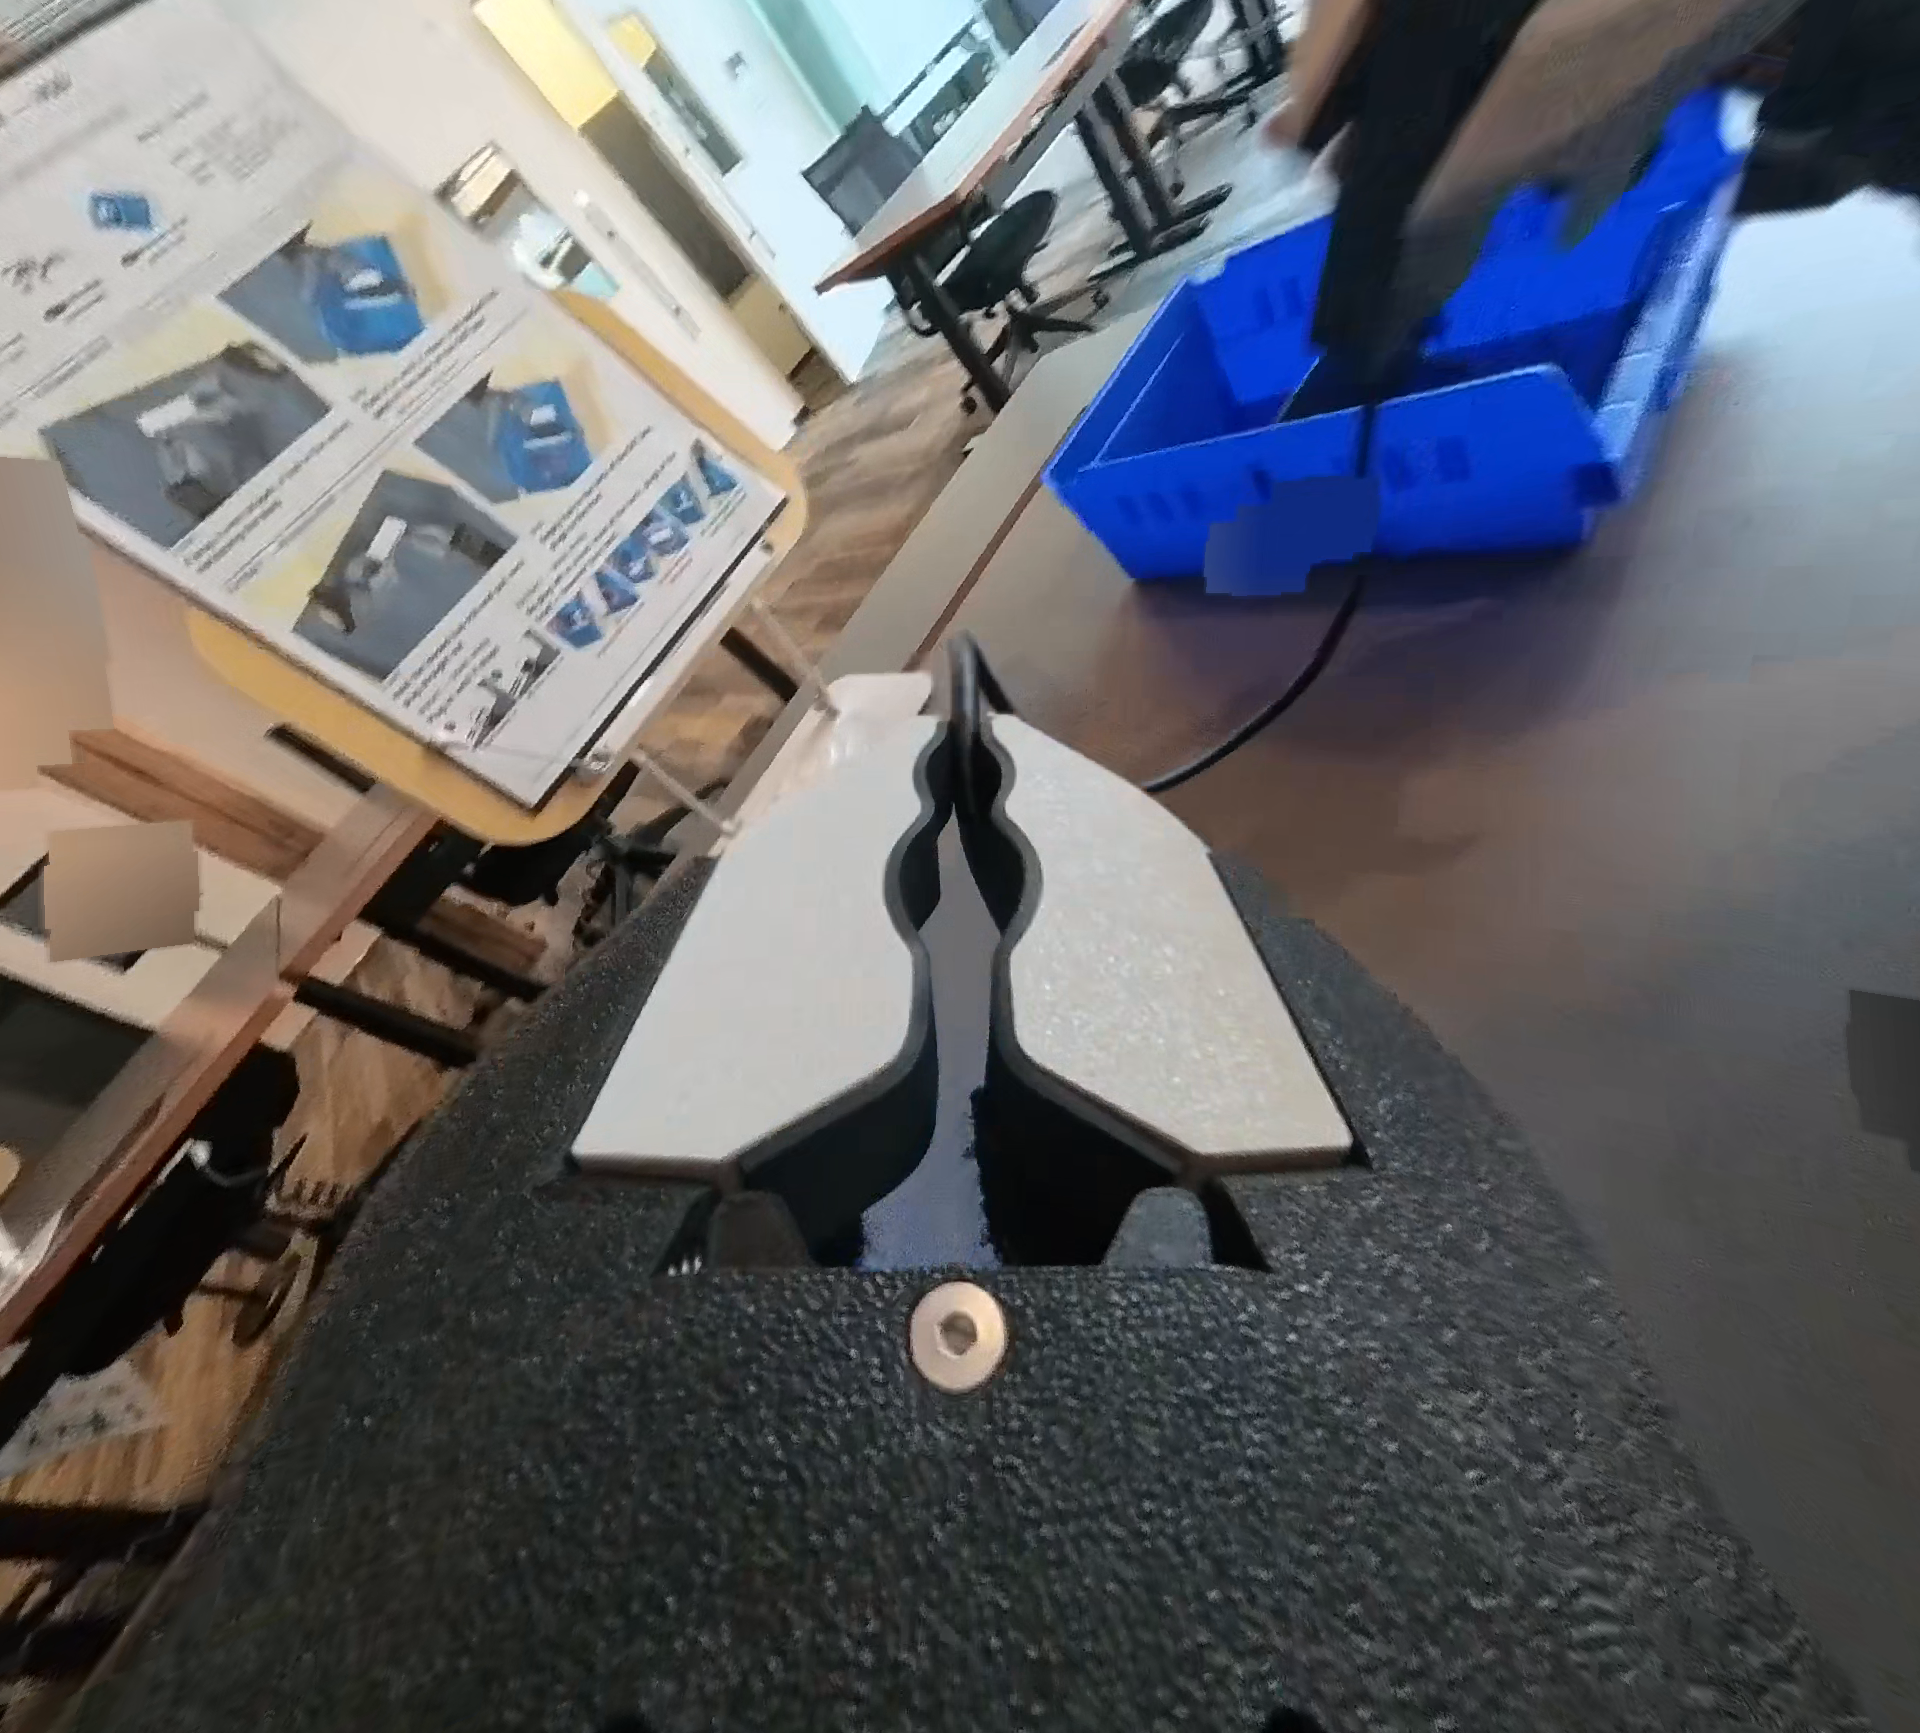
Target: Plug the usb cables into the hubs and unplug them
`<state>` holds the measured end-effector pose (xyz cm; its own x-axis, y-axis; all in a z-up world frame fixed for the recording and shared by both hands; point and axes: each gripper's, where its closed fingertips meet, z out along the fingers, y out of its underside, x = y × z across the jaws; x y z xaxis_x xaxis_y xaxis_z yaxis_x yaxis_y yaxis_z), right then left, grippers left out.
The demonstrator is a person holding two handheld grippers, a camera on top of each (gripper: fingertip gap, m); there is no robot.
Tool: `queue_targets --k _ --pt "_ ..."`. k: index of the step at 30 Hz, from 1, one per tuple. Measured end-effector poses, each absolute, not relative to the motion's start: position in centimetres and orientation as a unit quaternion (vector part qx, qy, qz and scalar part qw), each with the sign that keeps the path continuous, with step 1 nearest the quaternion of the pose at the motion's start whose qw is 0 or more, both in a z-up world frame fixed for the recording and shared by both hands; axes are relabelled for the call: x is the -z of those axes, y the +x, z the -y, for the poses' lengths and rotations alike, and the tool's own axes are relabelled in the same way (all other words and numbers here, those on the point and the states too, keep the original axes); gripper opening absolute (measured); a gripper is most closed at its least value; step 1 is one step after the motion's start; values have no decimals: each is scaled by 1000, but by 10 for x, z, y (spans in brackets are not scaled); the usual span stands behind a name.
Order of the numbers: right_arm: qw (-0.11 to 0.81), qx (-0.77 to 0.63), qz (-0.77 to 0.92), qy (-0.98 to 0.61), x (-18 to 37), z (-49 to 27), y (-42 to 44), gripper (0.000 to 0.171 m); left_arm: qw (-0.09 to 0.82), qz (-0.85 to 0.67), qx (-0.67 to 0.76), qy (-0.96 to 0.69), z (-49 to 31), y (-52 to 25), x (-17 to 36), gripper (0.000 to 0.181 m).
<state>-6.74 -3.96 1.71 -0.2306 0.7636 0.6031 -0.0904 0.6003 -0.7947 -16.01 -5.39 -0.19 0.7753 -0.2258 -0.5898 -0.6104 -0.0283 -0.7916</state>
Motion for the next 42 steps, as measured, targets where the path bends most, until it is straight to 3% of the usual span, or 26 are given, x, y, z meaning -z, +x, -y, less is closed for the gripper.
queue_targets --k 11,14,19,22,27,42 --pt "586 -322 728 -147 3 65 -91 27 619 -406 -81 -668 71 -91 5 3" --pt "568 -320 746 -132 11 72 -92 37 621 -426 -46 -656 76 -79 6 3" --pt "569 -313 749 -128 13 73 -93 18 622 -441 -29 -646 79 -69 7 3" --pt "577 -306 744 -141 11 65 -93 17 633 -449 -28 -630 80 -67 4 4" --pt "625 -343 682 -161 -20 51 -81 17 657 -430 -87 -613 74 -79 -5 31" --pt "689 -211 662 -205 -84 -49 -87 16 718 -262 -105 -636 72 -155 -35 30"
